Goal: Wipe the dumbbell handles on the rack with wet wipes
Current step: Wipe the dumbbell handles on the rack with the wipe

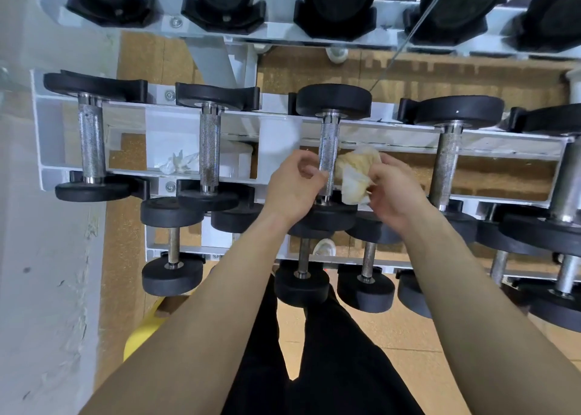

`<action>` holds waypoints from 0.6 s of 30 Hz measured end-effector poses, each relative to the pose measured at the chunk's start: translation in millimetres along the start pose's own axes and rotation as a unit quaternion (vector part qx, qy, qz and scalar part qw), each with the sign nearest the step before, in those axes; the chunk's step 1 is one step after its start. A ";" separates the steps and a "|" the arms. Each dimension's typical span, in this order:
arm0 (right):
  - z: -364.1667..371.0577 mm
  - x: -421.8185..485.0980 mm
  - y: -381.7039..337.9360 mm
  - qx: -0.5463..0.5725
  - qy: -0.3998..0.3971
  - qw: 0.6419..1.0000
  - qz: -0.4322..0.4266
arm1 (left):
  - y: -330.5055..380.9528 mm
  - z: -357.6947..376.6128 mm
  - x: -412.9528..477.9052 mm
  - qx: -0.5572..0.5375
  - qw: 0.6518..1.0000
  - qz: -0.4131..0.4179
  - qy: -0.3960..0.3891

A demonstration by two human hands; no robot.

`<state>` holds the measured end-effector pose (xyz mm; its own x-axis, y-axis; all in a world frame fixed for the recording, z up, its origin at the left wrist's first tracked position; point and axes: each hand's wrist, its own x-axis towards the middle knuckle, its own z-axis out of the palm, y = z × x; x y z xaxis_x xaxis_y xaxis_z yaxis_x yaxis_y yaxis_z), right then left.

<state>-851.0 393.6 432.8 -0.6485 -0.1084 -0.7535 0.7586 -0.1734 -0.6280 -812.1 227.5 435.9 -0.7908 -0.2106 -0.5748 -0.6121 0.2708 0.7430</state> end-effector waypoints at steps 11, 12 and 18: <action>3.4 -15.4 -20.5 -0.090 -0.179 0.980 0.017 | 15.0 -27.0 -12.0 -0.222 0.971 -0.015 -0.086; 4.4 -14.1 -20.8 -0.104 -0.166 0.980 0.017 | 13.6 -30.6 -10.4 -0.206 0.973 -0.009 -0.100; 8.8 -4.9 -17.7 -0.268 -0.038 0.957 -0.108 | 21.3 -46.8 -9.6 -0.095 0.988 0.018 -0.120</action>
<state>-861.8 388.6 449.3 -0.7807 -0.2003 -0.5920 0.5172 0.3249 -0.7918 -817.5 191.3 473.2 -0.8030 0.0307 -0.5952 -0.5910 0.0879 0.8019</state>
